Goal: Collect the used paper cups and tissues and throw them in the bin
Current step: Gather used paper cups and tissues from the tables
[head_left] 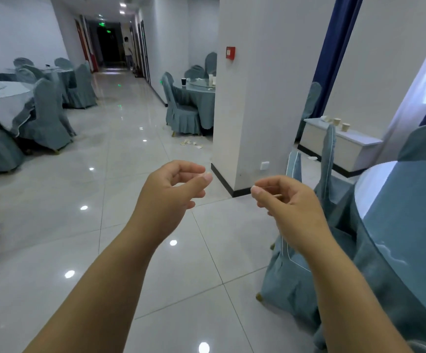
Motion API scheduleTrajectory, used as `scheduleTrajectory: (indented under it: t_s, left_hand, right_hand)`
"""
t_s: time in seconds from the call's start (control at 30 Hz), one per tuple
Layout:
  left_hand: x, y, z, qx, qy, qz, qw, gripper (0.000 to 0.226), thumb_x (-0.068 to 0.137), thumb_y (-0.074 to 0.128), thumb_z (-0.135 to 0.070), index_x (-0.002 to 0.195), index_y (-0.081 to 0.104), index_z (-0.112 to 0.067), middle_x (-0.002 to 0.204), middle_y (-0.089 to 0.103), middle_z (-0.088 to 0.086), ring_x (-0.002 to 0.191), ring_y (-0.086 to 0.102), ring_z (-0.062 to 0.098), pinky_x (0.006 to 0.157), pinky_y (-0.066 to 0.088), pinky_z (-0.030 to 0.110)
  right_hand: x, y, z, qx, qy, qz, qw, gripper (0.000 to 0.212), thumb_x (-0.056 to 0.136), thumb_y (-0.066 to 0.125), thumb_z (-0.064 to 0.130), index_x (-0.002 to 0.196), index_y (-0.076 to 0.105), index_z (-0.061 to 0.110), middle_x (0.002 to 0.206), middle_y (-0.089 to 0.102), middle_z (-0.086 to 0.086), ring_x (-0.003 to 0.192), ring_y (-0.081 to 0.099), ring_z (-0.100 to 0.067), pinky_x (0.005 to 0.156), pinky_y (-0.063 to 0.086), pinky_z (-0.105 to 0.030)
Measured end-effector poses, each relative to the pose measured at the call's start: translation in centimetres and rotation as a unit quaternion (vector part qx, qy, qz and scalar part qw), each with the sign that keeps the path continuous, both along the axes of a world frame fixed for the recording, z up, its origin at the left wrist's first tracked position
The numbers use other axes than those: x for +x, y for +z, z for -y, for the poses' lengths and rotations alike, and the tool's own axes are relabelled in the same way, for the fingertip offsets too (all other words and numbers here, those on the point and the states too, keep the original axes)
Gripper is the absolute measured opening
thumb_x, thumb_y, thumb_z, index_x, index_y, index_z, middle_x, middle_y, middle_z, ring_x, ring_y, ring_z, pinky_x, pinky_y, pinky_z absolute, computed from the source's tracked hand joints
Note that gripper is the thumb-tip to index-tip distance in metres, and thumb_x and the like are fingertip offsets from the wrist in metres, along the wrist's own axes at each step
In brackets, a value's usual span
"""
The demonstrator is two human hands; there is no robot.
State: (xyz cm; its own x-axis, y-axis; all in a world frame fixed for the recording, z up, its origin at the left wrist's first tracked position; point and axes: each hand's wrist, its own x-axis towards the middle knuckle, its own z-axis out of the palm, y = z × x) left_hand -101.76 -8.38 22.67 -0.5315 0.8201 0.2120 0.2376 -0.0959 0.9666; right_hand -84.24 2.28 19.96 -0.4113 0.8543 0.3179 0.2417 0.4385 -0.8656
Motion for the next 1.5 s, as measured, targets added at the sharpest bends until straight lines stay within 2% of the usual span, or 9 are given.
scheduleTrajectory:
  t_s: [0.07,0.2,0.43,0.77,1.03,1.2,1.33,1.5]
  left_hand:
    - [-3.2,-0.5,-2.4,-0.008,-0.01,0.003,1.0,0.02,0.075,0.072,-0.037,0.092,0.068,-0.026,0.09,0.072,-0.001,0.08,0.071,0.015,0.078,0.057,0.039]
    - [-10.1,-1.9,-7.8,-0.018,-0.018,0.003,1.0,0.012,0.084,0.07,-0.027,0.095,0.068,-0.023,0.092,0.071,0.0,0.081,0.07,0.015,0.08,0.057,0.04]
    - [-24.1,-2.3,-19.5,-0.027,-0.005,-0.01,1.0,0.013,0.084,0.069,-0.027,0.097,0.067,-0.022,0.093,0.071,-0.001,0.079,0.07,0.012,0.082,0.057,0.04]
    - [-44.7,-2.1,-32.9,-0.026,0.042,0.007,0.999,0.015,0.083,0.07,-0.027,0.096,0.067,-0.022,0.092,0.07,0.0,0.08,0.071,0.014,0.08,0.056,0.038]
    - [-61.7,-3.1,-44.9,-0.016,0.019,0.009,1.0,0.011,0.084,0.069,-0.027,0.094,0.067,-0.024,0.091,0.071,-0.002,0.08,0.071,0.014,0.078,0.057,0.035]
    - [-71.3,-2.2,-53.7,-0.014,-0.006,0.019,1.0,0.011,0.083,0.07,-0.027,0.093,0.067,-0.024,0.09,0.071,-0.004,0.08,0.071,0.015,0.079,0.056,0.038]
    - [-76.9,-2.0,-60.8,-0.014,-0.034,0.03,0.999,0.012,0.081,0.071,-0.03,0.092,0.067,-0.025,0.089,0.07,-0.005,0.08,0.071,0.014,0.078,0.056,0.036]
    - [-83.4,-3.2,-70.6,-0.014,-0.043,0.03,0.999,0.012,0.082,0.071,-0.029,0.093,0.067,-0.024,0.091,0.07,-0.004,0.081,0.071,0.015,0.079,0.056,0.036]
  right_hand:
    - [-3.0,-0.4,-2.2,0.002,-0.012,-0.002,1.0,0.011,0.084,0.064,0.04,0.093,0.062,0.033,0.089,0.067,0.01,0.086,0.064,-0.008,0.076,0.054,-0.025]
    - [-9.4,-1.6,-7.4,-0.001,-0.02,-0.002,1.0,0.01,0.084,0.064,0.04,0.091,0.063,0.033,0.088,0.066,0.011,0.085,0.064,-0.009,0.074,0.054,-0.025]
    - [-24.0,-2.5,-19.5,-0.013,-0.025,-0.032,0.999,0.009,0.084,0.067,0.038,0.09,0.067,0.031,0.087,0.069,0.009,0.085,0.066,-0.012,0.072,0.053,-0.029]
    - [-45.0,-2.0,-34.7,-0.026,0.016,-0.019,0.999,0.009,0.085,0.068,0.036,0.092,0.066,0.031,0.087,0.068,0.011,0.084,0.064,-0.01,0.068,0.047,-0.023]
    - [-60.5,-3.4,-45.9,-0.025,-0.028,-0.013,0.999,0.012,0.084,0.066,0.038,0.093,0.066,0.031,0.09,0.068,0.01,0.088,0.064,-0.012,0.077,0.055,-0.033]
    - [-70.0,-1.9,-52.8,-0.013,-0.033,0.01,0.999,0.01,0.086,0.064,0.04,0.095,0.062,0.035,0.093,0.066,0.013,0.087,0.063,-0.006,0.072,0.05,-0.021]
    - [-75.1,-1.7,-59.1,-0.016,-0.062,0.013,0.998,0.009,0.085,0.066,0.039,0.093,0.064,0.035,0.09,0.068,0.012,0.084,0.064,-0.006,0.07,0.05,-0.021]
    - [-80.7,-2.6,-68.4,-0.028,-0.081,0.0,0.996,0.009,0.087,0.067,0.032,0.094,0.066,0.028,0.088,0.068,0.009,0.067,0.062,-0.001,0.054,0.047,-0.011]
